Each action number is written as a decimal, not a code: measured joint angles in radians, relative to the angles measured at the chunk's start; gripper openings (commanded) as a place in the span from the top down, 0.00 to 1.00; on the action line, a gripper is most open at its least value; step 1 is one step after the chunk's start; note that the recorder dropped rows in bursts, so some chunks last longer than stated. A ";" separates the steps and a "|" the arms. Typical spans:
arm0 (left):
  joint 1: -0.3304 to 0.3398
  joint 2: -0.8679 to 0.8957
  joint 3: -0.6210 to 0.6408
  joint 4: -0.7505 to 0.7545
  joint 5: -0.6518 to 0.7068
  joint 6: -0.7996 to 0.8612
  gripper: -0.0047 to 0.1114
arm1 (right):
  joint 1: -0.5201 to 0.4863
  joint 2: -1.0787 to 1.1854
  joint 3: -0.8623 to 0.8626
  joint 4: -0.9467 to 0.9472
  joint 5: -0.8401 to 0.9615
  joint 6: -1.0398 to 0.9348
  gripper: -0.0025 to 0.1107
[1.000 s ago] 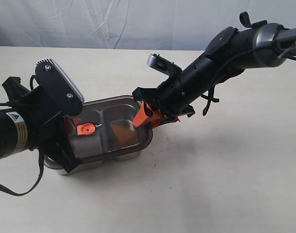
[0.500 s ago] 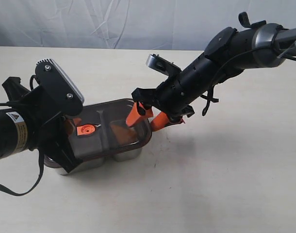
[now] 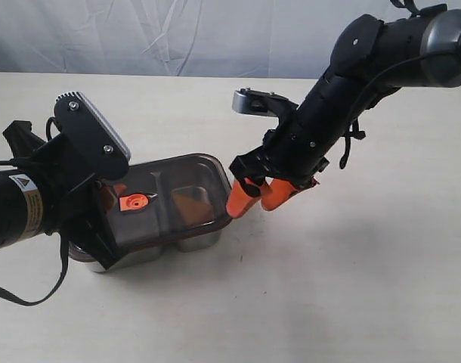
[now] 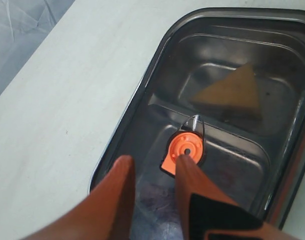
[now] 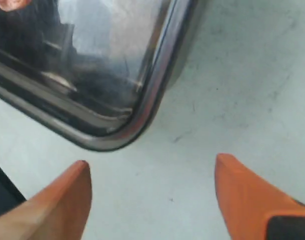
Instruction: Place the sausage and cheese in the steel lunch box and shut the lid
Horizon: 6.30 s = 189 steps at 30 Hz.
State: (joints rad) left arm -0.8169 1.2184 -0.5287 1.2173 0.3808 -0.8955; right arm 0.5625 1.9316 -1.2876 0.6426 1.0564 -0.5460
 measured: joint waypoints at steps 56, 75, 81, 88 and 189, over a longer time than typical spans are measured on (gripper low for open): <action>0.000 0.000 0.000 -0.010 0.000 0.000 0.71 | 0.056 0.068 -0.014 -0.030 -0.198 0.210 0.99; 0.000 0.000 0.000 -0.010 0.000 -0.002 0.71 | 0.056 0.069 -0.020 -0.008 -0.174 0.192 0.99; 0.000 0.000 0.000 -0.010 0.035 -0.002 0.71 | 0.057 0.067 -0.020 -0.090 -0.115 0.200 0.99; 0.000 0.000 0.000 -0.008 0.046 -0.002 0.71 | 0.057 0.002 -0.020 -0.194 -0.117 0.247 0.99; -0.001 -0.045 -0.006 -0.514 0.172 0.176 0.96 | 0.211 -0.115 -0.101 -0.229 -0.003 0.291 0.99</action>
State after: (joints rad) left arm -0.8179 1.1734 -0.5346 0.7034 0.5526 -0.7198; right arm 0.7738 1.8164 -1.3885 0.4140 1.0532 -0.2547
